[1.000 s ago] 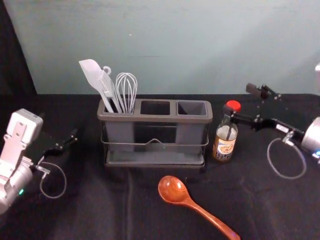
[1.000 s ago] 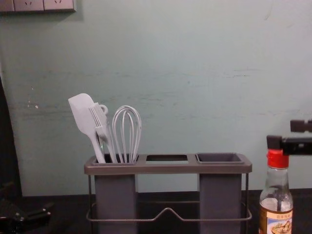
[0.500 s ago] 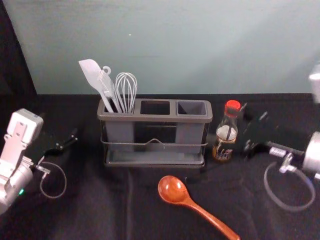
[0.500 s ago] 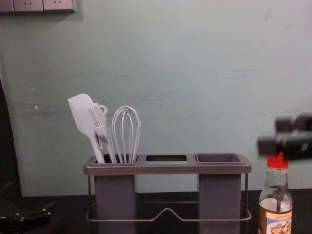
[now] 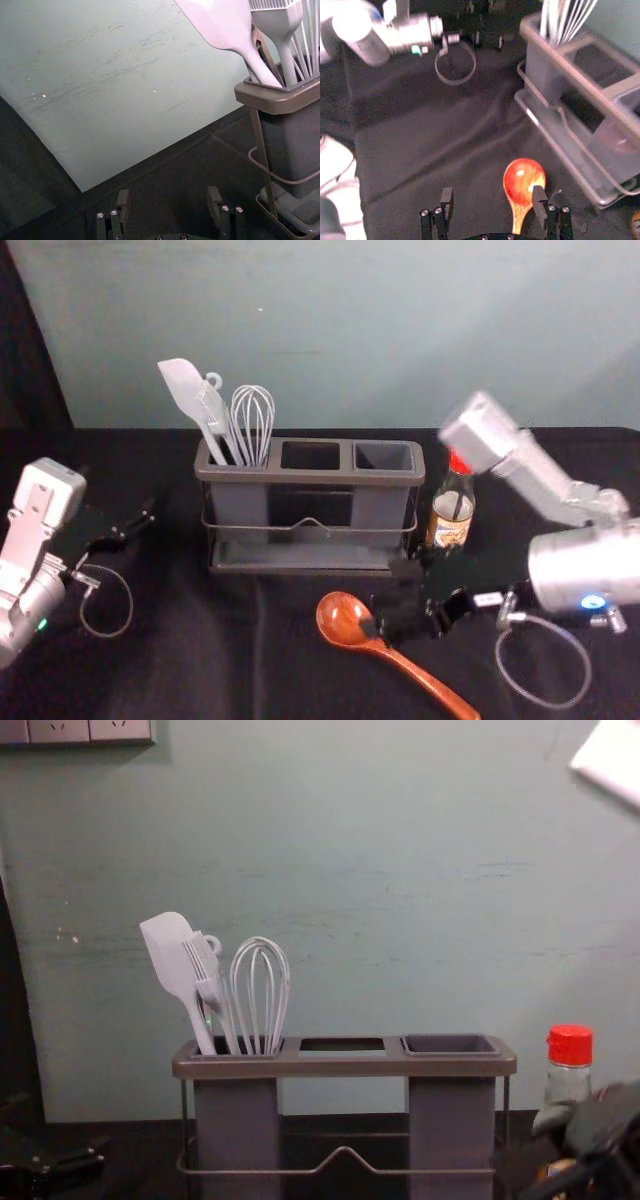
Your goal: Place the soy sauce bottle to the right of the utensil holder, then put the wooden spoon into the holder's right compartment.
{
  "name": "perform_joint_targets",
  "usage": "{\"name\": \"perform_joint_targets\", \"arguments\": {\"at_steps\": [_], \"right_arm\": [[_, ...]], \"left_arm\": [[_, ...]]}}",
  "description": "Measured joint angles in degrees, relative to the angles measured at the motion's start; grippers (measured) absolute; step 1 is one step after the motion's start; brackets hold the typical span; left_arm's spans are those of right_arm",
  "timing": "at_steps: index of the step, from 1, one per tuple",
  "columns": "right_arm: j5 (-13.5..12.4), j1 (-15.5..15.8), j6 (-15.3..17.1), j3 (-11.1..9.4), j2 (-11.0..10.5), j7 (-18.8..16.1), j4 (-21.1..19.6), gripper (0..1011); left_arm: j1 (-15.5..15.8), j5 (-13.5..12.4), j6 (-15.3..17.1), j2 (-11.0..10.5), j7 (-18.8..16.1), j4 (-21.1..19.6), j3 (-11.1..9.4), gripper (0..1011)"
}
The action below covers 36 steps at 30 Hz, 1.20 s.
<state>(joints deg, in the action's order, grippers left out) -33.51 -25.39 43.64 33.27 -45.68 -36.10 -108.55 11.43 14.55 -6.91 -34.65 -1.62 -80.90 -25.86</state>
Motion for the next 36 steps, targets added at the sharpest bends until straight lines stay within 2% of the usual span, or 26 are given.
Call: {"name": "perform_joint_targets", "arguments": {"at_steps": [2,4,5,7,8,9,12,17,28,36], "right_arm": [[1.4,-2.2,2.4,2.7,0.5,0.0,0.6,1002],[2.4,-3.4,3.6,4.3,0.9,0.0,1.1,1002],[3.5,-4.7,4.8,6.0,1.3,0.0,1.6,1002],[4.5,-6.0,5.7,7.8,1.9,0.0,2.3,1002],[5.5,-7.0,6.4,9.3,2.4,0.0,3.2,1002],[5.5,-7.0,6.4,9.3,2.4,0.0,3.2,1002],[7.9,-9.1,7.7,12.5,3.9,0.4,5.5,1002],[11.0,-10.7,8.6,15.3,6.0,0.6,8.7,1002],[14.6,-12.8,9.3,17.5,10.2,0.2,14.3,1002],[16.0,-13.1,9.5,17.3,12.9,0.5,17.4,1002]], "left_arm": [[0.0,0.0,0.0,0.0,0.0,0.0,0.0,1012],[0.0,0.0,0.0,0.0,0.0,0.0,0.0,1011],[0.0,0.0,0.0,0.0,0.0,0.0,0.0,1011],[0.0,0.0,0.0,0.0,0.0,0.0,0.0,1011],[0.0,0.0,0.0,0.0,0.0,0.0,0.0,1011],[0.0,0.0,0.0,0.0,0.0,0.0,0.0,1012],[0.0,0.0,0.0,0.0,0.0,0.0,0.0,1011],[0.0,0.0,0.0,0.0,0.0,0.0,0.0,1011],[0.0,0.0,0.0,0.0,0.0,0.0,0.0,1011],[0.0,0.0,0.0,0.0,0.0,0.0,0.0,1011]]}}
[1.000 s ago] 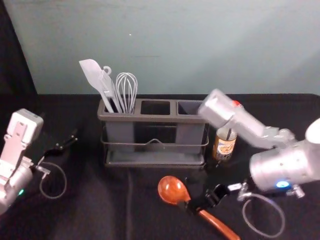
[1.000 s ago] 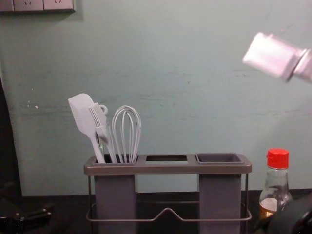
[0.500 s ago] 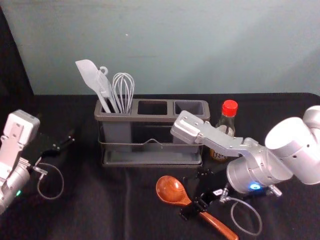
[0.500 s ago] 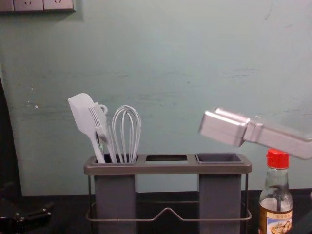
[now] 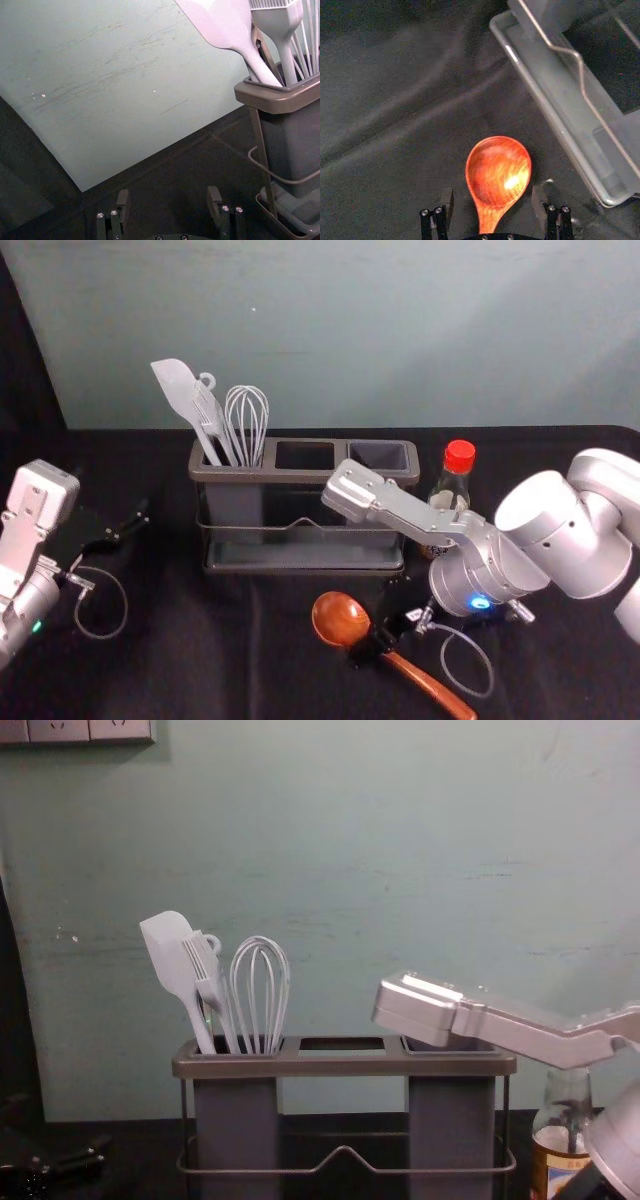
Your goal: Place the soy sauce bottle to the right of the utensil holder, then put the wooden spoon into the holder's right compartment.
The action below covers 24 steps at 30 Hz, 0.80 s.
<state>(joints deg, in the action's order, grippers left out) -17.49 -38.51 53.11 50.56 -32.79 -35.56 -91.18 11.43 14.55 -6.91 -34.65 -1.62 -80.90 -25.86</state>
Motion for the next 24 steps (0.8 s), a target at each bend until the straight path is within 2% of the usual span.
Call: {"name": "perform_joint_targets", "arguments": {"at_steps": [15,24], "right_arm": [[1.1,1.1,-0.5,-2.6,3.9,1.1,3.7,1002],[1.7,1.5,-0.7,-3.2,5.1,0.0,4.7,1002]], "left_arm": [[0.0,0.0,0.0,0.0,0.0,0.0,0.0,1011],[0.0,0.0,0.0,0.0,0.0,0.0,0.0,1011]]}}
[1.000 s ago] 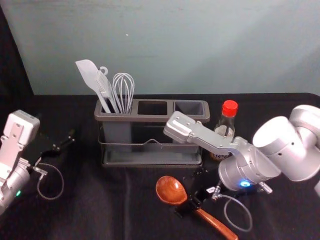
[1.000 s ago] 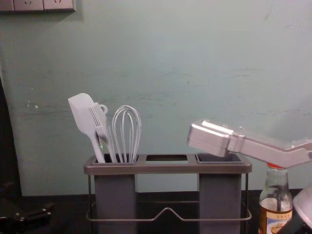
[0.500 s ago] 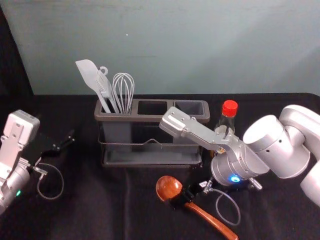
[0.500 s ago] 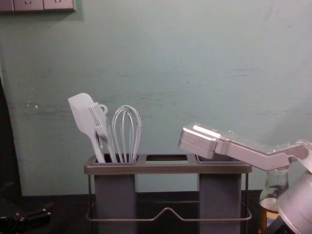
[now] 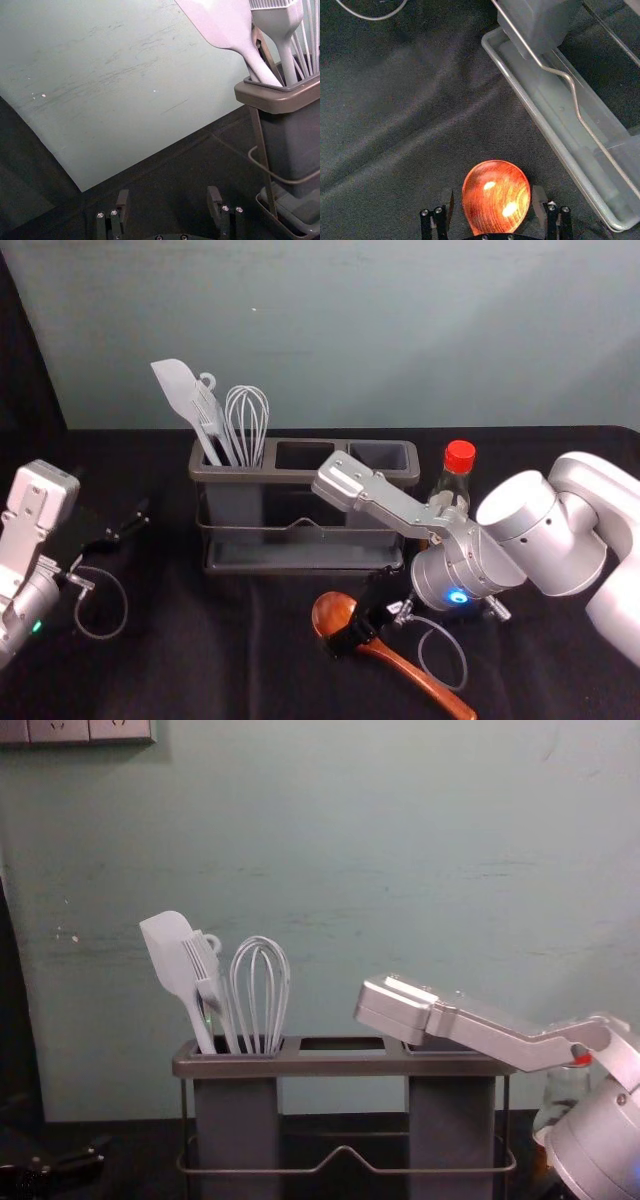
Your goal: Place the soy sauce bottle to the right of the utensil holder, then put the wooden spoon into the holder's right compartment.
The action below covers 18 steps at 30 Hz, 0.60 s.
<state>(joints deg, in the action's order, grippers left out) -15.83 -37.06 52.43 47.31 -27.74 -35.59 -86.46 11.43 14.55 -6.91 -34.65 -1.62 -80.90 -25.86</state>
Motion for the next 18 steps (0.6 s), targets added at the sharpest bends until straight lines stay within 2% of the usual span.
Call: {"name": "perform_joint_targets", "arguments": {"at_steps": [18], "right_arm": [[2.8,-0.4,-0.2,0.5,1.3,-1.8,1.7,1002]], "left_arm": [[0.0,0.0,0.0,0.0,0.0,0.0,0.0,1011]]}}
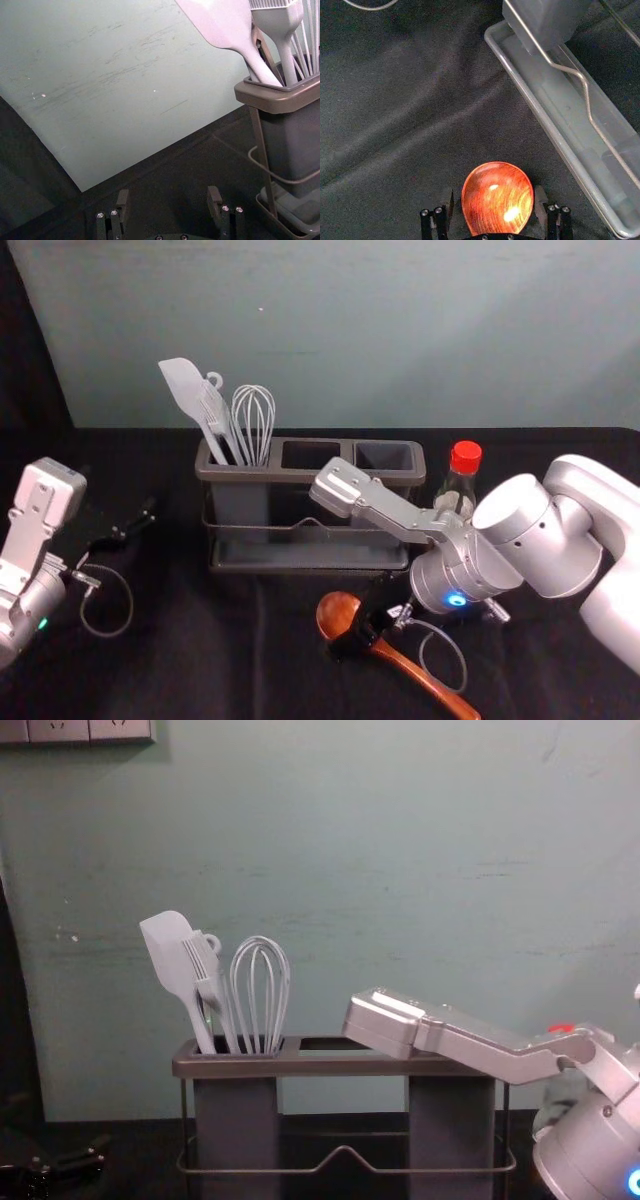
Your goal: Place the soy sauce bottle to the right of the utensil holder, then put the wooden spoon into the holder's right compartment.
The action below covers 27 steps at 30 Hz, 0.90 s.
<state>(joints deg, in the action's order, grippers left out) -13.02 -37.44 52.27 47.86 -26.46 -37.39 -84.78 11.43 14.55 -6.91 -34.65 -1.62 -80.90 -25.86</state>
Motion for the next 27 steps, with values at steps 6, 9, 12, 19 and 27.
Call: {"name": "perform_joint_targets", "arguments": {"at_steps": [6,9,12,19,27], "right_arm": [[0.8,0.0,-0.2,0.1,0.6,-0.4,0.7,1002],[1.2,0.0,-0.4,0.1,0.7,-0.4,0.8,1002],[1.4,0.1,-0.5,0.1,0.8,-0.4,0.9,1002],[1.3,0.1,-0.4,0.1,0.8,-0.4,0.9,1002],[1.2,0.0,-0.4,0.1,0.7,-0.4,0.8,968]], "left_arm": [[0.0,0.0,0.0,0.0,0.0,0.0,0.0,1012],[0.0,0.0,0.0,0.0,0.0,0.0,0.0,1011],[0.0,0.0,0.0,0.0,0.0,0.0,0.0,1011],[0.0,0.0,0.0,0.0,0.0,0.0,0.0,1012],[0.0,0.0,0.0,0.0,0.0,0.0,0.0,1011]]}}
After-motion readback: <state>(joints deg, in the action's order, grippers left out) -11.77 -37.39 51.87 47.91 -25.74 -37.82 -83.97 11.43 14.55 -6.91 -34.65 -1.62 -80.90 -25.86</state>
